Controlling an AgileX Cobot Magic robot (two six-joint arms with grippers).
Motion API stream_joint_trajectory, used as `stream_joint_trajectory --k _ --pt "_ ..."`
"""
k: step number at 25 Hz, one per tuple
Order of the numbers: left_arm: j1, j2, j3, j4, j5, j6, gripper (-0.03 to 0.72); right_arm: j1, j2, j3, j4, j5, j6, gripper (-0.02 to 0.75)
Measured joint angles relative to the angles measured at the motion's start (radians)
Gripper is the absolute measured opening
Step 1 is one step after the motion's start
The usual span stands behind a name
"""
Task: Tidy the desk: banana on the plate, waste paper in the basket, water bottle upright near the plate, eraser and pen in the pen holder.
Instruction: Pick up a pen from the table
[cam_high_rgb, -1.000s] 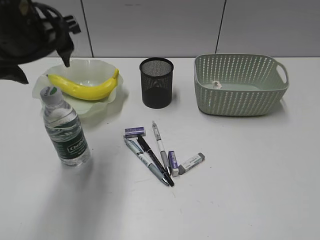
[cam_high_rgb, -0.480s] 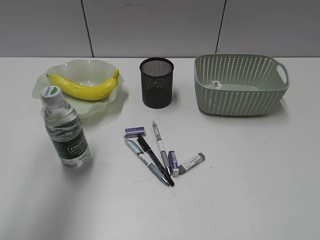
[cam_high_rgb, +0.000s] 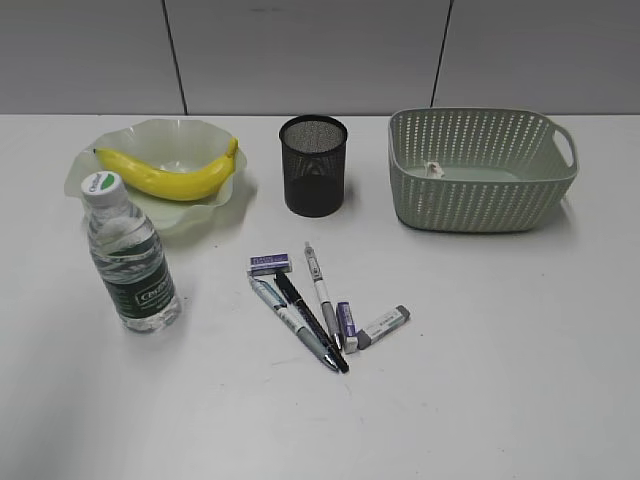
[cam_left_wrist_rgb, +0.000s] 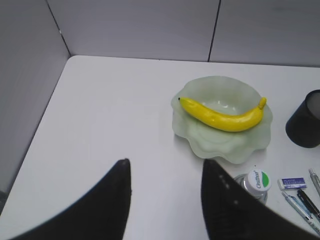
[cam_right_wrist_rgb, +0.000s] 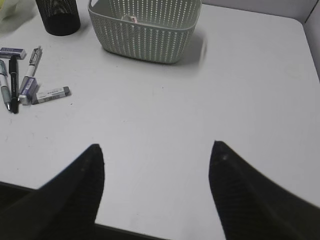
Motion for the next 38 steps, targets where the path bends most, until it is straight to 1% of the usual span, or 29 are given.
stream_joint_trajectory --k 3,7,9,11,13,16,19,21,24,26,28,33,35,38 --pt "0.0 -0.149 0.075 0.002 0.0 0.019 0.33 0.0 0.0 0.0 0.001 0.0 0.0 0.519" --pt "0.0 -0.312 0.24 -0.005 0.002 0.027 0.324 0.0 0.08 -0.013 0.026 -0.024 -0.009 0.519" --pt "0.0 -0.398 0.337 -0.017 0.005 0.03 0.325 0.0 0.163 -0.029 0.078 -0.085 -0.073 0.512" --pt "0.0 -0.497 0.423 -0.035 0.009 0.031 0.322 0.0 0.262 -0.042 0.169 -0.162 -0.179 0.489" --pt "0.0 -0.573 0.487 -0.048 0.011 0.031 0.321 0.0 0.396 -0.056 0.274 -0.219 -0.305 0.46" --pt "0.0 -0.678 0.562 -0.08 0.009 0.032 0.321 0.0 0.617 -0.101 0.392 -0.265 -0.451 0.412" --pt "0.0 -0.767 0.624 -0.133 -0.036 0.053 0.321 0.0 0.857 -0.185 0.468 -0.278 -0.552 0.351" --pt "0.0 -0.812 0.658 -0.175 -0.075 0.104 0.321 0.009 0.976 -0.254 0.487 -0.282 -0.579 0.305" --pt "0.0 -0.834 0.693 -0.227 -0.113 0.193 0.321 0.065 1.147 -0.366 0.484 -0.294 -0.589 0.279" --pt "0.0 -0.834 0.711 -0.263 -0.123 0.265 0.321 0.127 1.261 -0.438 0.468 -0.306 -0.571 0.275" --pt "0.0 -0.834 0.716 -0.294 -0.131 0.316 0.321 0.189 1.362 -0.504 0.421 -0.313 -0.499 0.274" --pt "0.0 -0.835 0.719 -0.361 -0.146 0.419 0.321 0.339 1.612 -0.686 0.225 -0.3 -0.199 0.272" --pt "0.0 -0.835 0.719 -0.369 -0.146 0.434 0.321 0.381 1.707 -0.762 0.193 -0.262 -0.115 0.271" --pt "0.0 -0.835 0.719 -0.373 -0.146 0.442 0.321 0.415 1.853 -0.873 0.177 -0.212 -0.049 0.27"
